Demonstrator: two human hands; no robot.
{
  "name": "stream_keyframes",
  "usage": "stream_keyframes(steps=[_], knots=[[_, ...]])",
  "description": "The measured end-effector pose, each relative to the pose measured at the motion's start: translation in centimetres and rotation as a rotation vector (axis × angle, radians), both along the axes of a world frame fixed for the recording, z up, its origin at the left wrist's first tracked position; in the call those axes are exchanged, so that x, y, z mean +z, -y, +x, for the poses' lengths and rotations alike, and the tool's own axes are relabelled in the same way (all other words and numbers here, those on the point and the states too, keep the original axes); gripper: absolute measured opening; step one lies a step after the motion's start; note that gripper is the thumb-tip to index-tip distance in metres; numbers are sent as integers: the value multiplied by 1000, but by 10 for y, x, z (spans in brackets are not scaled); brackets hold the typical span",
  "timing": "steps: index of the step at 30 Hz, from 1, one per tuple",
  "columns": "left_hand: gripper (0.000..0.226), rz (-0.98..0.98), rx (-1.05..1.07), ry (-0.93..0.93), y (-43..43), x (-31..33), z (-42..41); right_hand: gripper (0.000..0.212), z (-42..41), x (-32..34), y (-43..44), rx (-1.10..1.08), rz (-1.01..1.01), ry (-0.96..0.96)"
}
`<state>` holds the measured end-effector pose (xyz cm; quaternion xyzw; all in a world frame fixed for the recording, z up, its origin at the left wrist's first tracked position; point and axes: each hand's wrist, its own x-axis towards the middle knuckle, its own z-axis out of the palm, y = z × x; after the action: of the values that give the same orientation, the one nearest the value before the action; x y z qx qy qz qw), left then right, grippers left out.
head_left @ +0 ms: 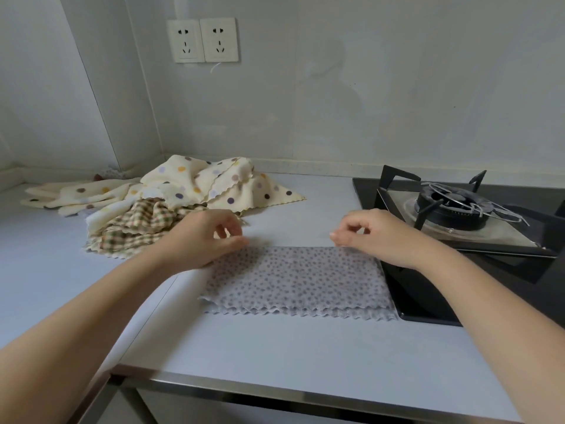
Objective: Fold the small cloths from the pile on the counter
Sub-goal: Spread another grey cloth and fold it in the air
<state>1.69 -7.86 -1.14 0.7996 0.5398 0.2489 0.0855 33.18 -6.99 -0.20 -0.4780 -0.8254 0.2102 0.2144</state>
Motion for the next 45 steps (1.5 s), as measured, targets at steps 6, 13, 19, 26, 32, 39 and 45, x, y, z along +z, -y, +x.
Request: stream_keyframes(steps=[6,13,19,26,32,39,45], knots=[[26,17,43,-283,-8,-21,1,30,-3,-17,-11,-72,74,335],[25,-85,44,-117,-3,-11,4,25,0,-12,-6,-45,-44,159],[11,-125,51,-155,-2,-9,4,15,1,-9,-6,-62,-67,204],[10,-343,162,575,-3,-8,2,13,1,-7,-7,-224,-152,-235],[6,-292,227,931,0,-2,8,11,-2,-5,-9,-261,-461,-851],[19,-263,312,1049,9,11,29,15,-22,-3,4,-319,-406,-980],[27,-398,145,990,23,16,60,6,-45,-6,19,-247,-298,-927]])
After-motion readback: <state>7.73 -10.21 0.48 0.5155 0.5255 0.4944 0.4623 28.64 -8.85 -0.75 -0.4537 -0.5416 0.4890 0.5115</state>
